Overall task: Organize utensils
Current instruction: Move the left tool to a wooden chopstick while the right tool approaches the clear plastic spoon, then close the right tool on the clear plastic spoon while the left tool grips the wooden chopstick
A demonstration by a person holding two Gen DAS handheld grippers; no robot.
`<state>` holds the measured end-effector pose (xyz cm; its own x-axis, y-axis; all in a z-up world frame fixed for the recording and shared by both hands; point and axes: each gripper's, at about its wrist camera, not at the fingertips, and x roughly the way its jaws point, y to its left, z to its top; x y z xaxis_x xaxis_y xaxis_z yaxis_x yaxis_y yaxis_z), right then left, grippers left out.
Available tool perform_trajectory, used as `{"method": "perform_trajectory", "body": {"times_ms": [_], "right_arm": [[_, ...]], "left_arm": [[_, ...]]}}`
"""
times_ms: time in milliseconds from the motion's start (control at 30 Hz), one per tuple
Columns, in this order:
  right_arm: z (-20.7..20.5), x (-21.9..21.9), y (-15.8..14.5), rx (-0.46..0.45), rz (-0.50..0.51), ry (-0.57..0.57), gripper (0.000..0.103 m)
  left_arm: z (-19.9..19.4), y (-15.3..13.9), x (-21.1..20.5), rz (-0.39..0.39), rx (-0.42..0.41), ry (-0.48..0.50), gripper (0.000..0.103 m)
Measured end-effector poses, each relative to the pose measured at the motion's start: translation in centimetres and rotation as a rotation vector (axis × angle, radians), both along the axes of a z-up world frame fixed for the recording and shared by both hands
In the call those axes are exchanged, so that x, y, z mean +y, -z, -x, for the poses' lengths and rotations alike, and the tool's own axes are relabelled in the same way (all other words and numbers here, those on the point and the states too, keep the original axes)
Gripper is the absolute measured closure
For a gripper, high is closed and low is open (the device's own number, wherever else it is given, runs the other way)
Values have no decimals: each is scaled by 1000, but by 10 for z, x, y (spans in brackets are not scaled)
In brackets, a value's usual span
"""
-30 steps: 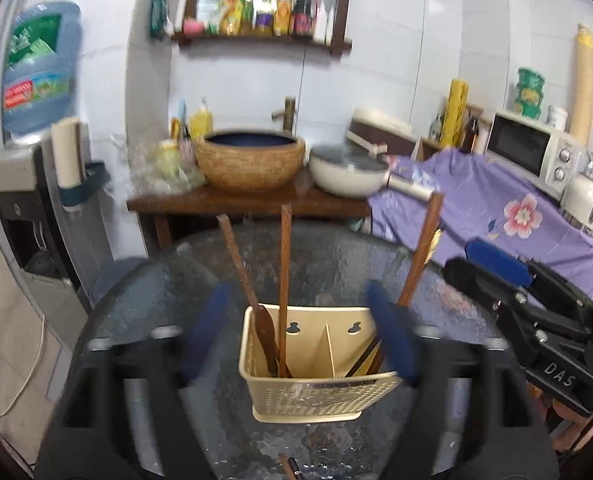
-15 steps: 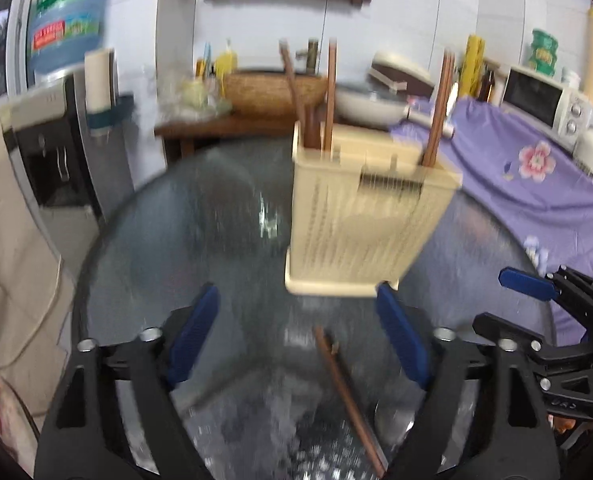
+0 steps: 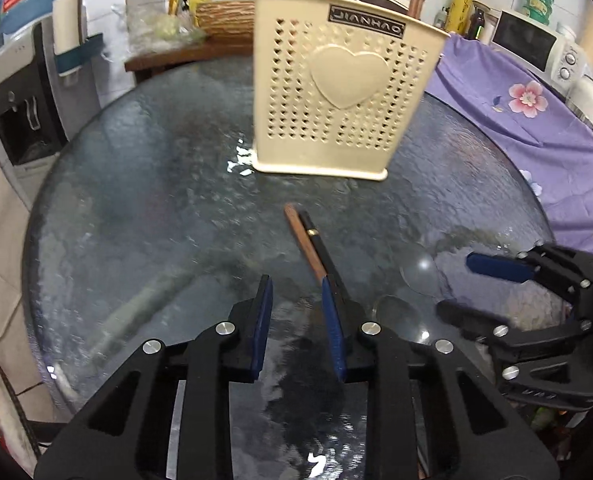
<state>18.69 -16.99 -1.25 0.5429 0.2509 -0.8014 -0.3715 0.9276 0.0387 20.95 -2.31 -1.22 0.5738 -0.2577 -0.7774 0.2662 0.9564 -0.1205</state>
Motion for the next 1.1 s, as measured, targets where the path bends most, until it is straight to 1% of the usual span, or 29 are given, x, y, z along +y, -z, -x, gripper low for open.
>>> {"method": "perform_trajectory", "body": {"times_ms": [200,333,533,667,833,967,1100], "right_arm": [[3,1,6,23,10,-3,56],[2,-2,8,34,9,1,57],[1,0,10,29,17,-3,58],[1,1,10,20,29,-7,59],[-3,-1,10,17,33,2,59],[-5,-1,10,17,38,5,59],[-8,2,10,18,39,3,62]], "left_arm": [[-3,4,-7,5,19,11,78],[-8,7,-9,33,44,19,79],[-15,13,-13,13,58,22,82],[-15,14,-13,13,55,24,82],[-14,14,-12,-8,52,24,82],[-18,14,-9,-1,68,11,82],[-20,13,-11,8,67,12,82]]}}
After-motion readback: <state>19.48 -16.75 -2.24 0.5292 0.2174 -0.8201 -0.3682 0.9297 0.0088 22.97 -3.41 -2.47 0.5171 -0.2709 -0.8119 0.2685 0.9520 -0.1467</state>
